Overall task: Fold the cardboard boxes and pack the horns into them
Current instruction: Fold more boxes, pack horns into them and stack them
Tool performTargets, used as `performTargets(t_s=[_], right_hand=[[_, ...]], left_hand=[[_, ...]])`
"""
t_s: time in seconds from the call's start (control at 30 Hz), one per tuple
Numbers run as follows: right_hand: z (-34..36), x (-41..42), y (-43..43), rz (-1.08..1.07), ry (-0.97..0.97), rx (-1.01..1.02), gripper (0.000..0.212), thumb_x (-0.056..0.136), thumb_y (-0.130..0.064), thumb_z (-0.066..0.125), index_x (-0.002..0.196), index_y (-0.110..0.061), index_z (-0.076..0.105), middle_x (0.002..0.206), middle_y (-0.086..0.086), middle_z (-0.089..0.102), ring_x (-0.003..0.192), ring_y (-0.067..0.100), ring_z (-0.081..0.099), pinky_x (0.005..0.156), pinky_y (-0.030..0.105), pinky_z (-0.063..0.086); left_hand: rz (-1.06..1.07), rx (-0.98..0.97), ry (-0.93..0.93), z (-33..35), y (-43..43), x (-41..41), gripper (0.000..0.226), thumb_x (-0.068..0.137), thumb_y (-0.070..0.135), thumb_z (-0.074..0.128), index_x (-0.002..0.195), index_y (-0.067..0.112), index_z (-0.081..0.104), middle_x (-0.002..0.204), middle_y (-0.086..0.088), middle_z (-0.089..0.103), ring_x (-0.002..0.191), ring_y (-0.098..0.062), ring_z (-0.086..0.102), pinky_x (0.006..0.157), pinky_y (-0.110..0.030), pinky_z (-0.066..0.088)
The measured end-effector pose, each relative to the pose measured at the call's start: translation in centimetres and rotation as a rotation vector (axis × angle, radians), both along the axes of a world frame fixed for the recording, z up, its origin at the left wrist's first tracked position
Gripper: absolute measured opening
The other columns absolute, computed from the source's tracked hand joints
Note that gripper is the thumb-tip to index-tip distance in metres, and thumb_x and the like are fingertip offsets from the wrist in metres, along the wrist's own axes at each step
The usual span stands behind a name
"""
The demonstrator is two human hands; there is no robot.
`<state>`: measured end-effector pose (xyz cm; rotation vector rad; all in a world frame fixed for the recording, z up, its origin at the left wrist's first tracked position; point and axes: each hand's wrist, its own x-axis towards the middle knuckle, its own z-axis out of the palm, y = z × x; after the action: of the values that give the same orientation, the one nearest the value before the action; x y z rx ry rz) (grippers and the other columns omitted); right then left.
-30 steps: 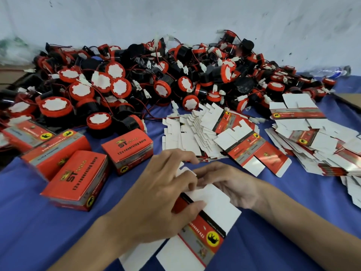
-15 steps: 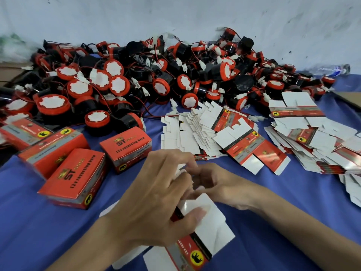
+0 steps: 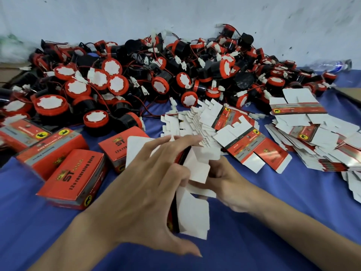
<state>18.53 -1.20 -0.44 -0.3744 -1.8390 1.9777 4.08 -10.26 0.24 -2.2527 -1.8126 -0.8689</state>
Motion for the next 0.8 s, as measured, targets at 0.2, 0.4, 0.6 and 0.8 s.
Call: performTargets(t_s=[0.2, 0.4, 0.6, 0.8], right_hand=[[-0.3, -0.1, 0.6, -0.11, 0.015, 0.044, 0.046, 0.089, -0.001, 0.053, 0.103, -0.042, 0.067, 0.095, -0.012, 0.07, 0.089, 0.008, 0.068, 0.067, 0.031, 0.058], [0.1, 0.7, 1.0, -0.034, 0.029, -0.008, 0.055, 0.083, 0.011, 0.046, 0.102, -0.035, 0.069, 0.089, -0.009, 0.072, 0.078, 0.011, 0.071, 0.052, 0.026, 0.056], [0.4, 0.8, 1.0, 0.011, 0.093, -0.01, 0.034, 0.078, -0.009, 0.052, 0.101, -0.026, 0.07, 0.087, -0.003, 0.073, 0.076, 0.016, 0.071, 0.06, 0.027, 0.058], [1.0, 1.0, 1.0, -0.197, 0.147, 0.153, 0.059, 0.089, -0.057, 0.051, 0.094, -0.002, 0.07, 0.083, 0.007, 0.067, 0.068, 0.015, 0.058, 0.063, 0.025, 0.046]], left_hand=[[-0.269, 0.136, 0.113, 1.8, -0.7, -2.0, 0.071, 0.059, 0.055, 0.073, 0.106, 0.015, 0.037, 0.142, -0.012, 0.034, 0.134, -0.018, 0.029, 0.113, -0.026, 0.022], [-0.223, 0.285, 0.095, 1.2, -0.1, -2.4, 0.076, 0.062, 0.041, 0.067, 0.124, 0.008, 0.037, 0.136, -0.01, 0.044, 0.13, -0.02, 0.042, 0.108, -0.034, 0.032], [-0.134, 0.356, -0.021, 1.1, -0.2, -3.0, 0.067, 0.087, 0.056, 0.043, 0.129, 0.004, 0.037, 0.131, -0.006, 0.046, 0.123, -0.018, 0.044, 0.106, -0.03, 0.034], [-0.395, 0.19, -0.886, 1.7, -0.4, -2.8, 0.053, 0.088, 0.069, 0.046, 0.123, 0.031, 0.057, 0.12, 0.019, 0.062, 0.106, -0.002, 0.062, 0.084, -0.018, 0.05]])
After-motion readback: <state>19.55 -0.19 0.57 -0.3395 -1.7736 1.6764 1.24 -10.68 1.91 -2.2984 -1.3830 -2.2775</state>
